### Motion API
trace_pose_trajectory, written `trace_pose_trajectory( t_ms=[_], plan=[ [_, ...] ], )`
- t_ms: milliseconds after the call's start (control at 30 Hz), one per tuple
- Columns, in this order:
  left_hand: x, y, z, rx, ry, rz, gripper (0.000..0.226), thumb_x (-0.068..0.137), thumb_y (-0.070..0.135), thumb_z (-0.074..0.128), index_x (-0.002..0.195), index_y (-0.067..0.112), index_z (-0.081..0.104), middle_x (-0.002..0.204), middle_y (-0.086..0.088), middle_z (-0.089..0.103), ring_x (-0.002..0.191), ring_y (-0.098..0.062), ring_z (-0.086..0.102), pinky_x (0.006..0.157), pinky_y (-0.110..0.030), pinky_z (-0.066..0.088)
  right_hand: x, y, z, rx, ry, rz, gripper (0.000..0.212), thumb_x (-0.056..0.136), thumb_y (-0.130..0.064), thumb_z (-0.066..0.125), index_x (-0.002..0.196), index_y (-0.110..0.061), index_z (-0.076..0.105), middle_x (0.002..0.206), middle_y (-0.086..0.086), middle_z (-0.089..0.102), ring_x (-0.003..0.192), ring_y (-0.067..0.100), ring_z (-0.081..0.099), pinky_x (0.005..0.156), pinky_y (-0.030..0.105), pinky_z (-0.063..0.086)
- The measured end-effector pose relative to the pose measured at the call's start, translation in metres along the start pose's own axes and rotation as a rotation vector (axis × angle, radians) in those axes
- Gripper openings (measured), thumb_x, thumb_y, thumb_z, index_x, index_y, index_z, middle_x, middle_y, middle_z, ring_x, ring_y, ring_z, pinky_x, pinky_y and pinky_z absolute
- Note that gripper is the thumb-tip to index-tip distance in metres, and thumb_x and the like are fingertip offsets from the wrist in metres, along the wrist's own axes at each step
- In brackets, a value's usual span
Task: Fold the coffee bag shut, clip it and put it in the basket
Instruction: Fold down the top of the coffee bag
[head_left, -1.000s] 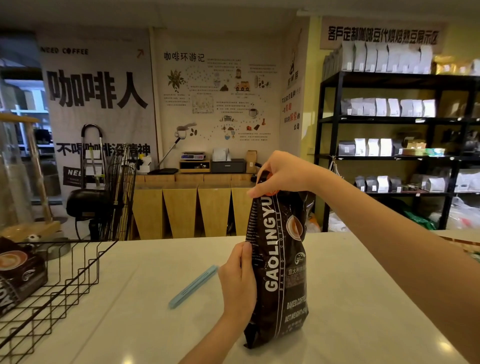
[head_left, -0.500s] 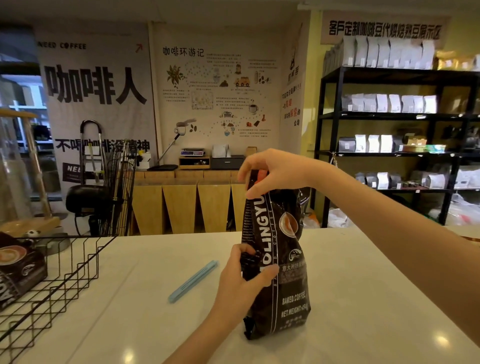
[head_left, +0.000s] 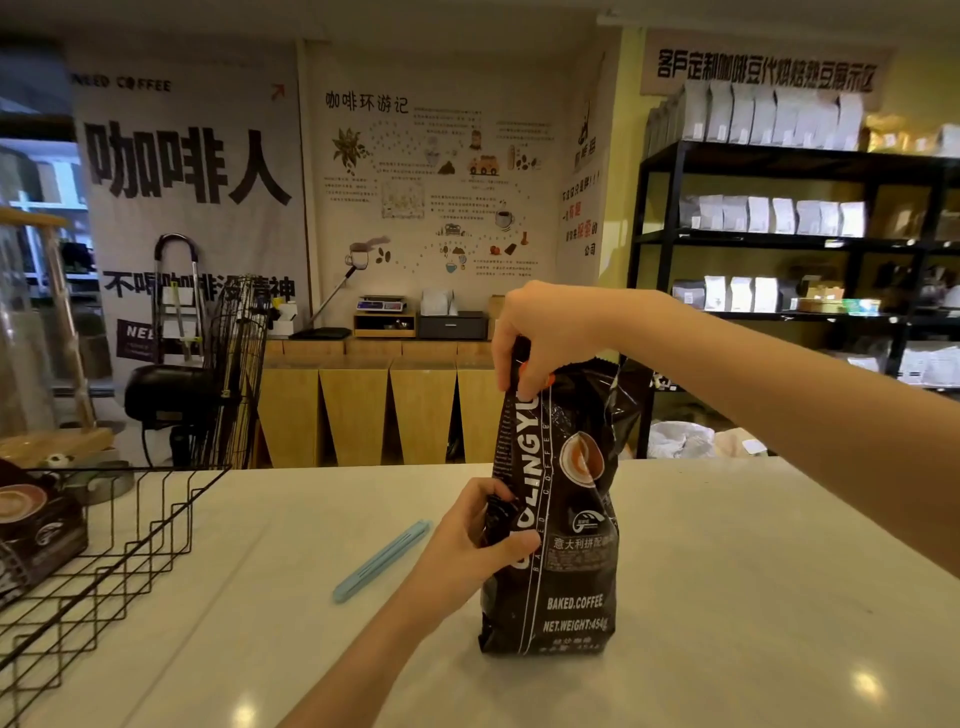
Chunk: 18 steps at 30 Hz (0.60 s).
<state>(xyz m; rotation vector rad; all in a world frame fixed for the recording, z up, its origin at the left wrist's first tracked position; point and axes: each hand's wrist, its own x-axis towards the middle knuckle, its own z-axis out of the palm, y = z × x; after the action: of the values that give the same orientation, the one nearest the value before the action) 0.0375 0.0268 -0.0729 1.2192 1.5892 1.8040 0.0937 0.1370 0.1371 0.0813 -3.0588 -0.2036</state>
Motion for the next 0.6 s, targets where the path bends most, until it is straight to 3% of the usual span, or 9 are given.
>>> trace_pose_trajectory(
  t_ms=[100,200,267,367,467,600],
  plan=[
    [0.000,0.004,0.004,0.065,0.073,0.009,0.030,0.072,0.022,0.070,0.094,0.022,0.049,0.105,0.014,0.061,0.090,0.001,0.064,0.063,-0.014,0.052,0.001,-0.005,0.000,-0.023,-0.003,-0.008,0.012,0.073,-0.014,0.073,0.085,-0.015,0.073,0.078,-0.001,0.071,0.069,0.015,0.068,0.067,0.021,0.055],
    [0.000,0.008,0.015,0.101,0.200,-0.002,0.044,0.058,0.043,0.071,0.091,0.024,0.050,0.097,0.016,0.062,0.087,-0.002,0.064,0.060,-0.015,0.051,0.003,-0.009,-0.001,-0.068,-0.093,0.017,0.010,0.075,-0.020,0.071,0.084,-0.015,0.071,0.074,-0.003,0.069,0.062,0.002,0.062,0.056,0.010,0.047],
    [0.001,0.009,0.020,0.112,0.247,-0.019,0.046,0.059,0.044,0.072,0.093,0.023,0.050,0.091,0.016,0.063,0.078,0.003,0.064,0.058,-0.015,0.051,0.007,-0.013,0.001,-0.109,-0.194,0.046,0.020,0.074,-0.024,0.072,0.092,-0.015,0.072,0.087,-0.001,0.071,0.079,0.008,0.065,0.059,0.012,0.046],
    [0.003,0.007,0.019,0.104,0.227,-0.035,0.052,0.053,0.051,0.071,0.093,0.025,0.050,0.100,0.009,0.064,0.091,-0.005,0.063,0.073,-0.028,0.057,0.011,-0.011,0.004,-0.151,-0.224,0.058,0.030,0.072,-0.026,0.075,0.100,-0.016,0.072,0.099,0.003,0.071,0.091,0.019,0.064,0.064,0.014,0.046],
    [0.001,0.004,0.018,0.059,0.219,-0.020,0.047,0.057,0.044,0.071,0.094,0.023,0.051,0.102,0.010,0.065,0.096,-0.007,0.061,0.072,-0.027,0.057,0.009,-0.006,0.004,-0.146,-0.188,0.062,0.027,0.071,-0.025,0.076,0.095,-0.014,0.072,0.088,-0.003,0.066,0.081,0.011,0.059,0.059,0.012,0.046],
    [-0.002,0.000,0.020,-0.031,0.229,-0.024,0.027,0.073,0.023,0.069,0.094,0.024,0.052,0.098,0.011,0.066,0.084,-0.003,0.067,0.063,-0.019,0.054,0.008,0.004,0.004,-0.035,-0.142,0.042,0.016,0.070,-0.027,0.076,0.081,-0.016,0.074,0.087,0.000,0.071,0.071,0.005,0.060,0.061,0.008,0.047]
  ],
)
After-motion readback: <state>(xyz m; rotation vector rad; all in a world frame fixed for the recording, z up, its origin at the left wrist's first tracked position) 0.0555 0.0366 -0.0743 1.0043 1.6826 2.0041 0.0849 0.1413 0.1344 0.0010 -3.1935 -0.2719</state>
